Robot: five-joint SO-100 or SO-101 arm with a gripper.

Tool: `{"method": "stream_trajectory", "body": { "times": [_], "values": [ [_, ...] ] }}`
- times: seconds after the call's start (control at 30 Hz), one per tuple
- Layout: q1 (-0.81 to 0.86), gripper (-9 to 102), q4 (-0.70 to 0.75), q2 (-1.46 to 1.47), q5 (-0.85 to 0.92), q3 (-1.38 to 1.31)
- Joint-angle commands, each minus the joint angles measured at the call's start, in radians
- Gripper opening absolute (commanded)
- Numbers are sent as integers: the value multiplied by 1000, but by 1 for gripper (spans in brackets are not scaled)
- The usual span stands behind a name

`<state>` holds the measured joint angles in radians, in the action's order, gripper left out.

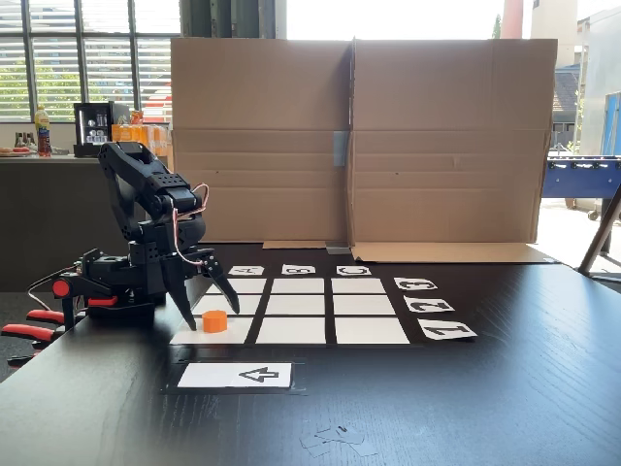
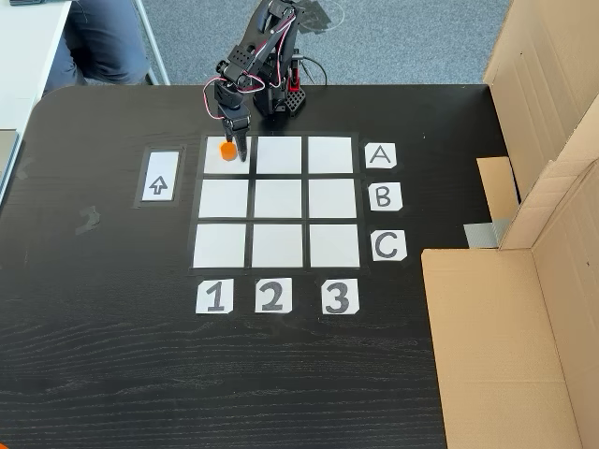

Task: Pick up the round, orange token and place it in the grid on square A1.

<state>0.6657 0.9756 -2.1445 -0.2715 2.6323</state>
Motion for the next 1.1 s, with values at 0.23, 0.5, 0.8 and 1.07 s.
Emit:
{"method": "stream_trajectory", "body": {
  "times": [0.23,0.5,0.8,1.07],
  "values": [
    [-3,33,-8,-97,-5,-32],
    [25,33,-8,-144,-5,-71],
    [112,33,-9,-264,3,-135],
    [258,33,-11,-417,25,-166]
  ]
}}
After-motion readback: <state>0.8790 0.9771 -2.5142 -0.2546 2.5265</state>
